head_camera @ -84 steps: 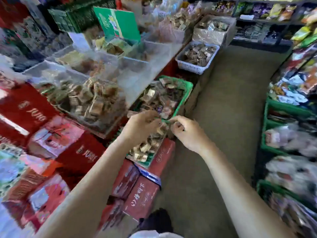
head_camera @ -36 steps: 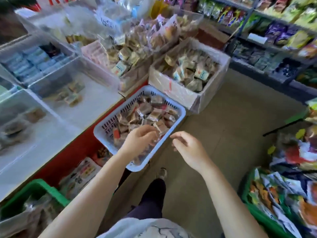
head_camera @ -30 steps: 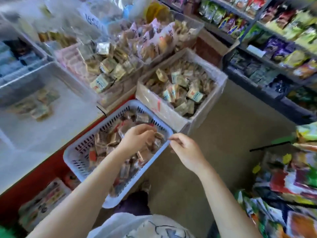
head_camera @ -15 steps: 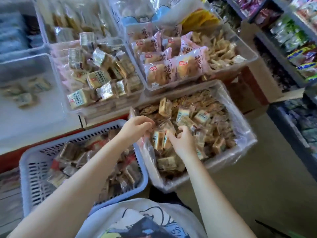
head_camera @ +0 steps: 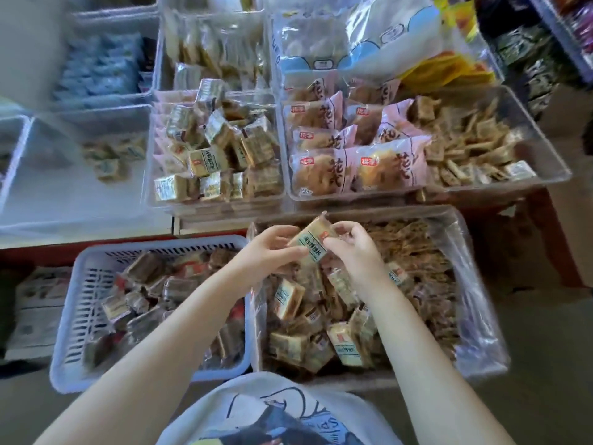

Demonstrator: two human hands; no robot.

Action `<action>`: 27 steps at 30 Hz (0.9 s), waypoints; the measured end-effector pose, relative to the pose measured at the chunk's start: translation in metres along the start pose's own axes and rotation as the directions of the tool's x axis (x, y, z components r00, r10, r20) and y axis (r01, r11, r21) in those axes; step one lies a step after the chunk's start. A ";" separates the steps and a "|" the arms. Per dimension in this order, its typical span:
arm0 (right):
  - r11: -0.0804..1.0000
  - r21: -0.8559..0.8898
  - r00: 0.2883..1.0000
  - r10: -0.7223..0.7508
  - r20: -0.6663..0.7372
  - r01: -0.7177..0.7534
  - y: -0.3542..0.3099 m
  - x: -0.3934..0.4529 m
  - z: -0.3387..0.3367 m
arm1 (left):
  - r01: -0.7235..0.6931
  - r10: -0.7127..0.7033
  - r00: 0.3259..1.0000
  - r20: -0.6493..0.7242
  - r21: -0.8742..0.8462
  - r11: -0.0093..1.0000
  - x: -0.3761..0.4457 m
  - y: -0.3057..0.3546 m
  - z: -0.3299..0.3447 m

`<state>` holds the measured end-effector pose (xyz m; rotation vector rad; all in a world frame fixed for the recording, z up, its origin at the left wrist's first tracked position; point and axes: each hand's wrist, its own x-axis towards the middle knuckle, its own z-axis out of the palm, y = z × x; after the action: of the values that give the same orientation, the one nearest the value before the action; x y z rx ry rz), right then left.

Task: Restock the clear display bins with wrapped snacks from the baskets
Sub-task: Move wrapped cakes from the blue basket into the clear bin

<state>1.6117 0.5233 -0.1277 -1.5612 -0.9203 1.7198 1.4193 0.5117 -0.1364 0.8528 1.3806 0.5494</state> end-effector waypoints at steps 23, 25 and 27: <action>0.328 -0.831 0.870 -0.372 0.324 0.449 -0.002 0.001 0.246 | -0.271 0.281 0.940 -0.196 0.074 0.960 -0.059 -0.032 -0.260; 0.372 -0.820 0.882 -0.361 0.304 0.435 -0.001 0.003 0.299 | -0.288 0.303 0.906 -0.295 0.096 0.953 -0.065 -0.051 -0.322; 0.419 -0.810 0.895 -0.357 0.268 0.410 -0.001 0.011 0.347 | -0.264 0.356 0.817 -0.454 0.254 0.931 -0.069 -0.070 -0.383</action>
<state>1.2655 0.5052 -0.1144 -1.6294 -2.2168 0.9460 1.0244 0.4918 -0.1394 1.1509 1.7894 0.9591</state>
